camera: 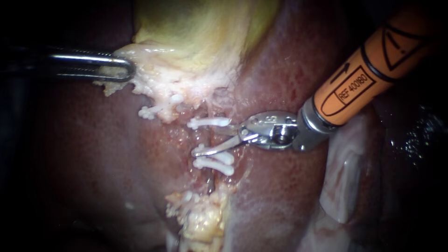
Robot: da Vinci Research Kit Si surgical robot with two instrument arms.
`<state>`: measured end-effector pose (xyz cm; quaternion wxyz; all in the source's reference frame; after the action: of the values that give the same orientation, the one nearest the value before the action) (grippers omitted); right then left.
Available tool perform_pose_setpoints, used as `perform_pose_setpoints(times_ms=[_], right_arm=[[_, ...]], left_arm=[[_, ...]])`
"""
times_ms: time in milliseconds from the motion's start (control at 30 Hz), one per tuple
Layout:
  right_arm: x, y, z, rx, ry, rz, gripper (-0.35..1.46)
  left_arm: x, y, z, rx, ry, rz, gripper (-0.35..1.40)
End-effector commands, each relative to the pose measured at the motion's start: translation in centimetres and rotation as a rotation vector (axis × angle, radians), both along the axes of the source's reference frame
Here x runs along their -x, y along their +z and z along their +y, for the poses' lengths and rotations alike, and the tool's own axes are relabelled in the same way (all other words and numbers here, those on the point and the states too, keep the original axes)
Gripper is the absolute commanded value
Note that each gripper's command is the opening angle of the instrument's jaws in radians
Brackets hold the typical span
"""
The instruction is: Go to the cutting position right tube
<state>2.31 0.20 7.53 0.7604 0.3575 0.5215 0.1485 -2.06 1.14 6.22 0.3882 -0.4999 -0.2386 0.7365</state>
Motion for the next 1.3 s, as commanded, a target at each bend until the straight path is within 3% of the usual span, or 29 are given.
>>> perform_pose_setpoints(times_ms=[33,433,733,1033,1300], right_arm=[[-0.02,-0.01,-0.01,0.002,-0.002,0.011,1.24],[-0.24,-0.11,-0.12,-0.015,-0.010,0.080,1.19],[-0.35,-0.14,-0.13,-0.032,0.009,0.124,1.16],[-0.42,-0.14,-0.12,-0.085,0.039,0.120,1.14],[-0.45,-0.20,-0.14,-0.103,0.044,0.118,1.13]], left_arm=[[0.00,0.00,0.00,0.000,0.001,-0.001,-0.35],[0.01,0.00,0.00,0.000,0.001,-0.001,-0.35],[0.02,0.00,0.00,0.000,0.000,0.000,-0.35],[0.03,0.00,0.00,0.000,0.000,0.000,-0.35],[0.03,0.00,0.00,0.000,0.000,0.000,-0.35]])
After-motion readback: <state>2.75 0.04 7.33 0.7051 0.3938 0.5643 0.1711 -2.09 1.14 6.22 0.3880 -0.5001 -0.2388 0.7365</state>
